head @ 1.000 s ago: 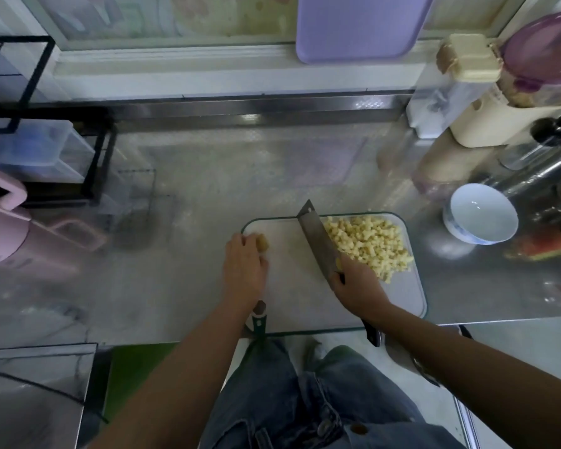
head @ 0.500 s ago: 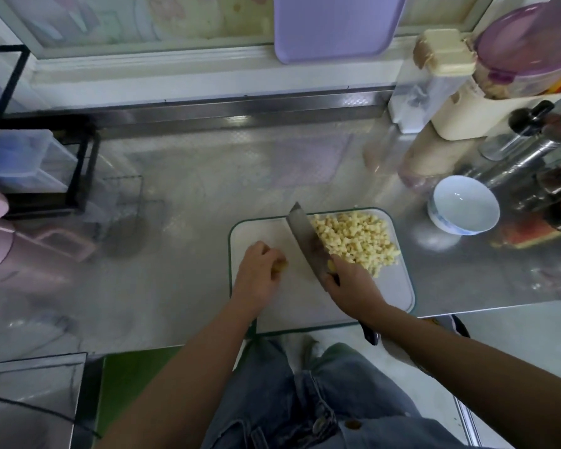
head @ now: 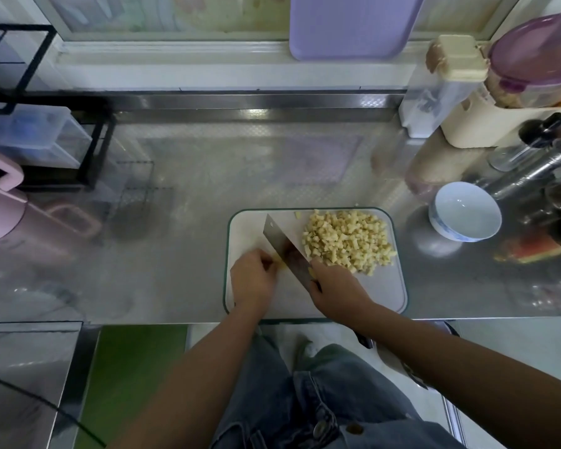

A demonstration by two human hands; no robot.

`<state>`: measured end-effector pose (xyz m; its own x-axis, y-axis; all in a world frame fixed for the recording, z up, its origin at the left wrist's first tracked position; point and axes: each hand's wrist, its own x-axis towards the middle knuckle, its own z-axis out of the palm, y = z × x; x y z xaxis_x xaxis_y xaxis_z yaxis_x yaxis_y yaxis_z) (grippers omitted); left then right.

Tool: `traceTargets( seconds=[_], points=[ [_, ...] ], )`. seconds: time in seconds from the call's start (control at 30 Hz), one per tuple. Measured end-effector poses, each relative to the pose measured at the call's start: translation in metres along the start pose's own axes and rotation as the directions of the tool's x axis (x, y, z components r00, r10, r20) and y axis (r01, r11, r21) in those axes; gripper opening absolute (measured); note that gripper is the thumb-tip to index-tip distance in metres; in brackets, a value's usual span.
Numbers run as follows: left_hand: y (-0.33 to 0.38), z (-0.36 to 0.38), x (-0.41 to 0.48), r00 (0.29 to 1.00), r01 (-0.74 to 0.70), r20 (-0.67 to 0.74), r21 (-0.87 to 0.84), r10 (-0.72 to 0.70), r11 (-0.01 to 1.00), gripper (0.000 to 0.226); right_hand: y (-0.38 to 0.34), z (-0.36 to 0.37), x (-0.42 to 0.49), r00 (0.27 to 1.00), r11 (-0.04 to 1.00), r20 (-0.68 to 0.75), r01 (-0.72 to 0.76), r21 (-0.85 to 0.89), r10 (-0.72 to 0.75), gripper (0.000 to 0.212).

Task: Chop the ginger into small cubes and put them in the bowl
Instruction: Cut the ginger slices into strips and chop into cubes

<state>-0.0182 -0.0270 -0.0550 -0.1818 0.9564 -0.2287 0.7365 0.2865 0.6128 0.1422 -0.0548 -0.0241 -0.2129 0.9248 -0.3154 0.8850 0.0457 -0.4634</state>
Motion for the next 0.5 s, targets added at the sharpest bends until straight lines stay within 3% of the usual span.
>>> traceTargets(
  seconds=[0.5],
  points=[
    [0.004,-0.003,0.013,0.995,0.090,0.051,-0.034,-0.089,0.995,0.009,-0.009,0.015,0.014,0.998,0.998,0.039,-0.058,-0.029,0.059,0.005]
  ],
)
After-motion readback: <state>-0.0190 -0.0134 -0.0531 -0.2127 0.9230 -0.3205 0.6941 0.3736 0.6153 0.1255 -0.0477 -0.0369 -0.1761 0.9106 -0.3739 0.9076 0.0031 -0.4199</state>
